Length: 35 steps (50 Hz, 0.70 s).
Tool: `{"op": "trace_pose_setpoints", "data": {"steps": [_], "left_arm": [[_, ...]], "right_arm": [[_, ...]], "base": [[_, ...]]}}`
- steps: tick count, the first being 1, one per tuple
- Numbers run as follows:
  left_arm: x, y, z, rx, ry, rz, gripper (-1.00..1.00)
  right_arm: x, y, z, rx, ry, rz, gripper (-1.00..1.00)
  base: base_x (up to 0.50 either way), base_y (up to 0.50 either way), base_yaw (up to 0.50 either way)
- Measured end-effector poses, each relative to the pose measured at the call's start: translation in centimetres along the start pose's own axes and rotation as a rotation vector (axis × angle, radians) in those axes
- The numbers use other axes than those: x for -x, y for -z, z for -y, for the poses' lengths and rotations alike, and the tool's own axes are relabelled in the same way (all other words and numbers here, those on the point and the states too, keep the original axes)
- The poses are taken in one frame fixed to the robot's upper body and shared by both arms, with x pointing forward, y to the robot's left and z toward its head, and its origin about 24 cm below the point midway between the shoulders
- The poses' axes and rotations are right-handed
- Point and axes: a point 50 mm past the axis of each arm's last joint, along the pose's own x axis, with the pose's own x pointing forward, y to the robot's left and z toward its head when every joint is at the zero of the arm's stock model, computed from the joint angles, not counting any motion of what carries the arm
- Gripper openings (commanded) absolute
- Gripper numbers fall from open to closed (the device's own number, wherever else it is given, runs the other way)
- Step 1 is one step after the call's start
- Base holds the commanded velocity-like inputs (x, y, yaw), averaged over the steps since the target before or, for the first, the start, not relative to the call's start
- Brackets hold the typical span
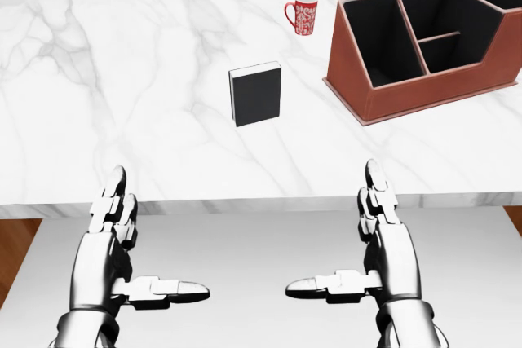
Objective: Pick up the book and place it in the left compartment of the caddy.
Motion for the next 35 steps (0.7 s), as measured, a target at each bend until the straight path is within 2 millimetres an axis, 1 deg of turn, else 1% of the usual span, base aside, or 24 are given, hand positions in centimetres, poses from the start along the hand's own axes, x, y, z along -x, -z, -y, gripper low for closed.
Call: {"op": "trace_pose_setpoints", "data": {"steps": [6,9,35], "left_arm": [[0.0,-0.2,-0.4,0.003,0.0,-0.001,1.0],[0.3,0.1,-0.6,0.005,-0.002,-0.013,1.0],[0.5,-1.0,-0.8,0.023,0.008,0.005,1.0]], "right_arm": [[-0.1,-0.1,0.1,0.019,-0.004,0.001,1.0],[0.1,0.2,0.2,0.029,-0.003,-0.009,1.0],[-0.5,-0.2,0.2,0.067,-0.017,0.009,1.0]], "base": [[0.0,0.0,0.0],[0.5,0.0,0.0],[0.5,0.0,0.0]]}}
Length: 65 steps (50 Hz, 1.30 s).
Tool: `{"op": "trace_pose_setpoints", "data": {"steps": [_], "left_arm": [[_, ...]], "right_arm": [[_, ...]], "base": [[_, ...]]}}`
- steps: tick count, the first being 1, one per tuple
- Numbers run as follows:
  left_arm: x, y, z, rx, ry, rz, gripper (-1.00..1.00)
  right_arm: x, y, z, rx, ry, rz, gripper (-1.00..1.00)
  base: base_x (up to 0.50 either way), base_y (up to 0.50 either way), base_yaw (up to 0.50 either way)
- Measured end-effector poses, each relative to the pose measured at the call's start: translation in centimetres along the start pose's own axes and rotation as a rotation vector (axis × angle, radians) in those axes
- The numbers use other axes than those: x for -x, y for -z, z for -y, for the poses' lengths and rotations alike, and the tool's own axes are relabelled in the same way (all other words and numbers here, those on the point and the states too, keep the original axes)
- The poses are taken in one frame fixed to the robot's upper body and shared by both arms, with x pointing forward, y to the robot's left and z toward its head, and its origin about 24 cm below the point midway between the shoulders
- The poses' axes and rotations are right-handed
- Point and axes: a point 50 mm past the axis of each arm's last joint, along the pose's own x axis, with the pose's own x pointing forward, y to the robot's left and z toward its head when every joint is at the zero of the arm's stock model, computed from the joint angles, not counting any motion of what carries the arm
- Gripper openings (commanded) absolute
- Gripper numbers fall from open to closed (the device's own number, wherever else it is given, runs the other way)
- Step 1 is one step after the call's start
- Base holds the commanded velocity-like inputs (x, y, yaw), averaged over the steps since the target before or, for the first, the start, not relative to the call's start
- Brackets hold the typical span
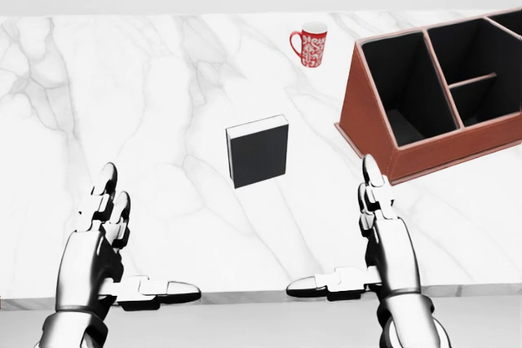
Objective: Pick up the book and place it in the left compartment of the caddy.
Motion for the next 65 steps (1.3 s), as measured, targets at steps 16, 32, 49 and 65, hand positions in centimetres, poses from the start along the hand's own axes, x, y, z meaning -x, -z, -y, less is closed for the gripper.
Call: {"op": "trace_pose_setpoints", "data": {"steps": [16,32,49,65], "left_arm": [[0.1,-0.2,0.0,0.006,0.005,0.004,1.0],[0.3,-0.5,-0.1,0.003,0.006,0.012,1.0],[0.5,-0.7,0.0,0.024,0.012,0.022,1.0],[-0.1,-1.8,-1.7,0.035,-0.027,0.068,1.0]], "right_arm": [[0.0,0.2,-0.2,-0.001,-0.009,0.002,1.0],[0.0,0.3,-0.8,-0.018,-0.032,0.007,1.0],[0.0,0.5,-0.8,-0.016,-0.04,-0.004,1.0],[-3.8,-7.7,-3.9,0.091,-0.142,0.235,1.0]], "base": [[0.5,0.0,0.0],[0.21,-0.08,0.0],[0.0,-0.18,0.0],[0.0,0.0,0.0]]}}
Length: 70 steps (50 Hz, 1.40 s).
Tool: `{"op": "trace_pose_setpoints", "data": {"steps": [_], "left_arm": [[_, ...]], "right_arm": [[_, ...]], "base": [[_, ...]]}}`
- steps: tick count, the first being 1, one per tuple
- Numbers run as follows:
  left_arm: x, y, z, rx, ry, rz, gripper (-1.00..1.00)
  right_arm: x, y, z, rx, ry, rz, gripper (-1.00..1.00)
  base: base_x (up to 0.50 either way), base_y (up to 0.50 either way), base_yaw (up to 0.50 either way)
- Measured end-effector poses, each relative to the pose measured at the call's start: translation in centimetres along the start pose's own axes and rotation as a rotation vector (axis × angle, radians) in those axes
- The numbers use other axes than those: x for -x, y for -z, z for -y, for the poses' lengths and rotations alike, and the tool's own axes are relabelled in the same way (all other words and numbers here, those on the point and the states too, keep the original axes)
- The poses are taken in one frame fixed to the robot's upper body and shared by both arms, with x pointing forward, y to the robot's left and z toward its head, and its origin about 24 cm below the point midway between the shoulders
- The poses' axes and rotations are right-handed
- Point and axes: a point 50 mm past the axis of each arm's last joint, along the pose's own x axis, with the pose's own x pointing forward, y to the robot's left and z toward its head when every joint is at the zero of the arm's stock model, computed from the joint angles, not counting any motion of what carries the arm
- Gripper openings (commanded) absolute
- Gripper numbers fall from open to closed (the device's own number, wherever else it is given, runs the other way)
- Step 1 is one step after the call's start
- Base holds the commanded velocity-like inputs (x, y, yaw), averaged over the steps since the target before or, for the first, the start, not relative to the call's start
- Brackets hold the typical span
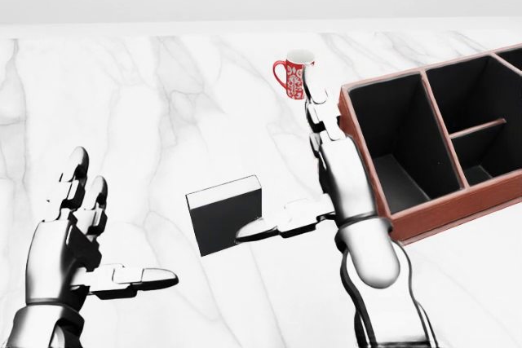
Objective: Pick up the book and place it in the left compartment of the caddy.
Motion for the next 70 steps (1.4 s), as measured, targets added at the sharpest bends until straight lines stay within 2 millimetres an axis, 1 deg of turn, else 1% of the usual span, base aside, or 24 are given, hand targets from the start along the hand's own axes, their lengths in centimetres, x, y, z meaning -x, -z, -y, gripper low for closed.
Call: {"op": "trace_pose_setpoints", "data": {"steps": [2,5,8,11,14,18,25,31,39,40,41,45,48,58,66,68,70], "left_arm": [[-0.1,-0.2,-0.2,0.003,-0.005,0.01,1.0],[-0.2,-0.6,-0.6,0.009,-0.012,0.023,1.0],[-0.2,-0.8,-0.9,0.014,-0.018,0.034,1.0],[-0.3,-1.1,-1.3,0.02,-0.024,0.044,1.0],[-0.4,-1.3,-1.6,0.027,-0.03,0.054,1.0],[-0.4,-1.6,-2.0,0.035,-0.037,0.066,1.0],[-0.3,-2.2,-2.6,0.047,-0.047,0.09,1.0],[-0.2,-2.6,-2.9,0.054,-0.052,0.107,1.0],[-0.1,-2.6,-3.0,0.06,-0.052,0.112,1.0],[-0.1,-2.6,-3.0,0.06,-0.051,0.111,1.0],[-0.1,-2.6,-3.0,0.06,-0.051,0.11,1.0],[0.0,-2.6,-2.9,0.061,-0.047,0.109,1.0],[0.1,-2.6,-2.8,0.061,-0.043,0.111,1.0],[0.5,-2.7,-2.5,0.06,-0.032,0.118,1.0],[0.6,-2.8,-2.3,0.059,-0.027,0.122,1.0],[0.7,-2.8,-2.3,0.059,-0.026,0.121,1.0],[0.7,-2.7,-2.2,0.058,-0.025,0.12,1.0]], "right_arm": [[-1.0,-1.3,-0.9,0.035,-0.037,0.049,1.0],[-2.3,-2.4,-2.3,0.084,-0.09,0.08,1.0],[-3.3,-2.8,-3.7,0.132,-0.136,0.082,1.0],[-4.1,-2.6,-5.0,0.181,-0.177,0.062,1.0],[-4.8,-1.7,-6.1,0.234,-0.214,0.012,1.0],[-5.6,0.2,-7.3,0.315,-0.248,-0.076,1.0],[-6.7,3.5,-8.3,0.481,-0.277,-0.193,1.0],[-6.5,5.6,-8.8,0.641,-0.306,-0.25,1.0],[-5.5,7.6,-9.4,0.837,-0.368,-0.257,1.0],[-5.4,7.8,-9.5,0.857,-0.377,-0.255,0.47],[-5.2,8.0,-9.6,0.877,-0.384,-0.252,-1.0],[-5.2,8.0,-9.6,0.958,-0.369,-0.209,-1.0],[-5.5,7.7,-9.4,0.991,-0.338,-0.18,-1.0],[-4.8,8.5,-9.4,1.029,-0.336,-0.174,-1.0],[-4.6,8.7,-9.2,1.015,-0.315,-0.171,-1.0],[-4.8,8.6,-8.9,0.991,-0.305,-0.187,-1.0],[-5.2,8.4,-8.6,0.93,-0.293,-0.216,-1.0]], "base": [[0.0,0.0,0.0],[0.0,0.0,0.0],[0.0,0.0,0.0],[0.0,0.0,0.0],[0.0,0.0,0.0],[0.0,0.0,0.0],[0.0,0.0,0.0],[0.0,0.0,0.0],[0.0,0.0,0.0],[0.0,0.0,0.0],[0.0,0.0,0.0],[0.0,0.0,0.0],[0.0,0.0,0.0],[0.0,0.0,0.0],[0.0,0.0,0.0],[0.0,0.0,0.0],[0.0,0.0,0.0]]}}
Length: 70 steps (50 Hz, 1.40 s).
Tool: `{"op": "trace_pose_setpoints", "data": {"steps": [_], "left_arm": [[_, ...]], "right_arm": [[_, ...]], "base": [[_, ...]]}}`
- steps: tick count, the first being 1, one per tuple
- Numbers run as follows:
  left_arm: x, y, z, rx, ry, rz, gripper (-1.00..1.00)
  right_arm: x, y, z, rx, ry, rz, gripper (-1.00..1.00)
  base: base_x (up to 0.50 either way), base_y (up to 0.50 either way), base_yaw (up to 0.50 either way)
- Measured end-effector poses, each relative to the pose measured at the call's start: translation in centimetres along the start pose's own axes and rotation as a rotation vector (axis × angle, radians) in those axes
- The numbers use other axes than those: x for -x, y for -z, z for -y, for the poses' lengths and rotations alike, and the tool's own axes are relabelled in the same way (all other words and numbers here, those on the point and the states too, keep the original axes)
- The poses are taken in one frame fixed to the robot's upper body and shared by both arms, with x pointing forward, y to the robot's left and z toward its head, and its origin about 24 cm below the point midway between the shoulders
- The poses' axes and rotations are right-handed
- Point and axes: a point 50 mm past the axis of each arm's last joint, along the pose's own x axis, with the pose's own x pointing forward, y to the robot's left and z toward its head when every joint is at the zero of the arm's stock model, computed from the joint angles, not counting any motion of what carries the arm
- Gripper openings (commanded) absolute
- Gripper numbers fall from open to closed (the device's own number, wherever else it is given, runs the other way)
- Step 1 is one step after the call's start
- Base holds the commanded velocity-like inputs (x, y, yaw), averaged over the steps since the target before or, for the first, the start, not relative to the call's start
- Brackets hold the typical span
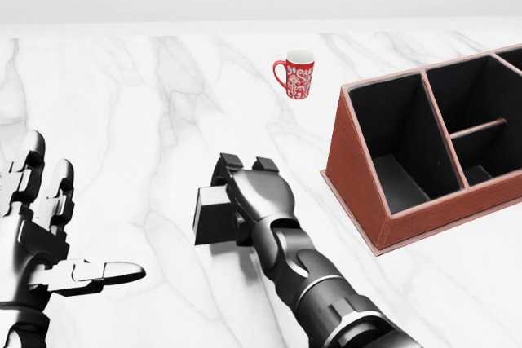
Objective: Pick up the book and place it in the left compartment of the caddy.
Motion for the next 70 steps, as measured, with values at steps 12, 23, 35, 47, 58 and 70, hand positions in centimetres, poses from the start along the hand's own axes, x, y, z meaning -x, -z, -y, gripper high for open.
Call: {"op": "trace_pose_setpoints", "data": {"steps": [12,23,35,47,58,70], "left_arm": [[0.2,0.5,0.4,-0.005,0.011,-0.021,1.0],[0.3,0.8,1.0,-0.013,0.026,-0.032,1.0],[0.4,0.7,1.6,-0.022,0.039,-0.03,1.0],[0.5,0.6,2.1,-0.029,0.05,-0.024,1.0],[0.6,0.5,2.2,-0.031,0.054,-0.023,1.0],[0.7,0.4,2.2,-0.031,0.054,-0.018,1.0]], "right_arm": [[-0.2,2.2,7.1,-0.64,0.048,-0.065,-1.0],[4.9,7.6,20.2,-1.048,0.564,0.168,-1.0],[10.6,12.1,25.7,-1.117,0.848,0.225,-1.0],[12.7,16.7,25.3,-1.07,0.922,0.04,-1.0],[11.7,21.1,21.7,-1.018,0.851,-0.271,-1.0],[10.3,23.2,18.9,-0.934,0.777,-0.463,-1.0]], "base": [[0.0,0.0,0.0],[0.0,0.0,0.0],[0.0,0.0,0.0],[0.0,0.0,0.0],[0.0,0.0,0.0],[0.0,0.0,0.0]]}}
